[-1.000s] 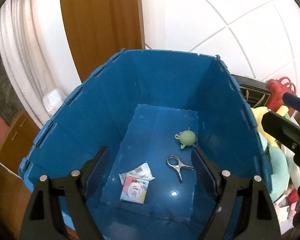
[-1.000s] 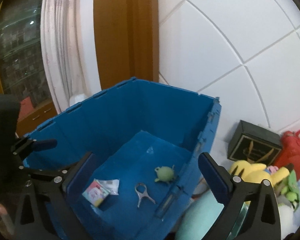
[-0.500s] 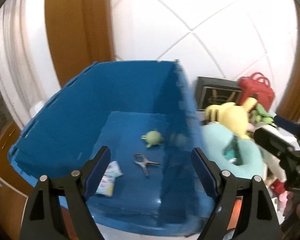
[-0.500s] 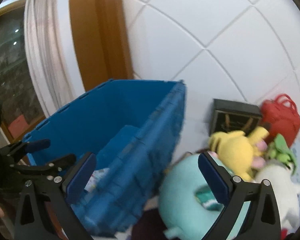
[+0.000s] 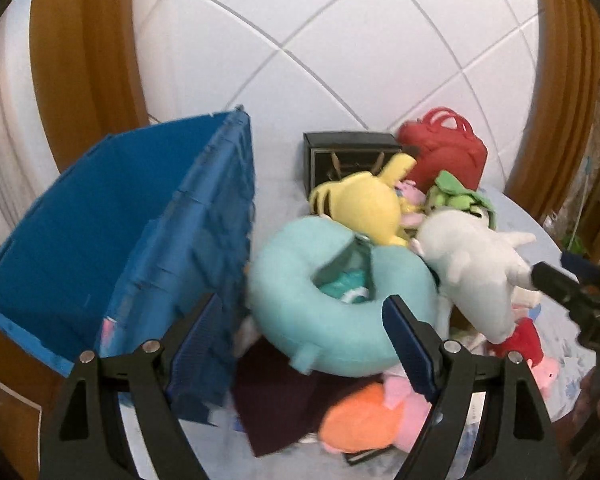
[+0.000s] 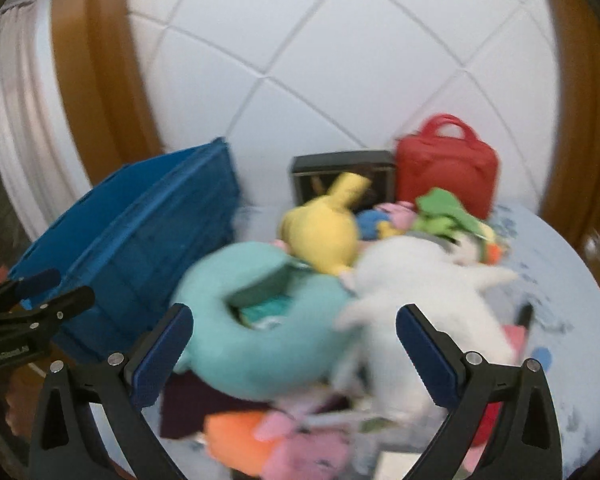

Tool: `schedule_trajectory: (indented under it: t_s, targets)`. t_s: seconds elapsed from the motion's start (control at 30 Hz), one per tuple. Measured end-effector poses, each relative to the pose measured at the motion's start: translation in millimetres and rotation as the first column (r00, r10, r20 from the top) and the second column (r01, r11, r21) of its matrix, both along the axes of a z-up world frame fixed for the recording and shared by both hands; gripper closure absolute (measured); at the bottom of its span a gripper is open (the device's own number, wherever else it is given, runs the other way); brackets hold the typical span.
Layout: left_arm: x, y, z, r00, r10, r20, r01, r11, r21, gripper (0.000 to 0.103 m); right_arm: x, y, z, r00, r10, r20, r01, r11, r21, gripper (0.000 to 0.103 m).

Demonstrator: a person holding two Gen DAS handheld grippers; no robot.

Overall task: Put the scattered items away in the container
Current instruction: 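Move both grippers back toward the pile of toys, then lower both grippers toward the white plush on the pile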

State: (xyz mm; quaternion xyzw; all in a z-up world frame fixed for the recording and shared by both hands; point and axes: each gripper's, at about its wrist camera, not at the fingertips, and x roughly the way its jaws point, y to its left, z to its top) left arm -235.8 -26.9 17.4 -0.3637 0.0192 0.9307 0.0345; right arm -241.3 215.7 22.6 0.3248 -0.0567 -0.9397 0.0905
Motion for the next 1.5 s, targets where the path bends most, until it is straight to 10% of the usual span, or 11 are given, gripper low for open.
schedule_trajectory:
  t_s: [0.6, 0.87, 1.0, 1.5]
  targets:
    - [-38, 90, -46, 0.985, -0.155, 0.080, 0.155, 0.988, 0.000, 0.020, 5, 99, -18, 0.987, -0.150, 0.051, 0.150, 0.989, 0.009, 0.001]
    - [-64, 121, -68, 0.963, -0.235, 0.130, 0.235, 0.972, 0.011, 0.026, -7, 128, -35, 0.974, -0.200, 0.103, 0.204, 0.979, -0.031, 0.034]
    - [-74, 140, -72, 0.961, -0.232, 0.151, 0.231, 0.973, 0.023, 0.026, -20, 143, -39, 0.972, -0.195, 0.128, 0.200, 0.979, -0.029, 0.034]
    - [-50, 219, -118, 0.967, 0.016, 0.253, -0.033, 0.997, 0.063, 0.026, -80, 194, -83, 0.945, 0.206, 0.255, -0.206, 0.978, -0.028, 0.034]
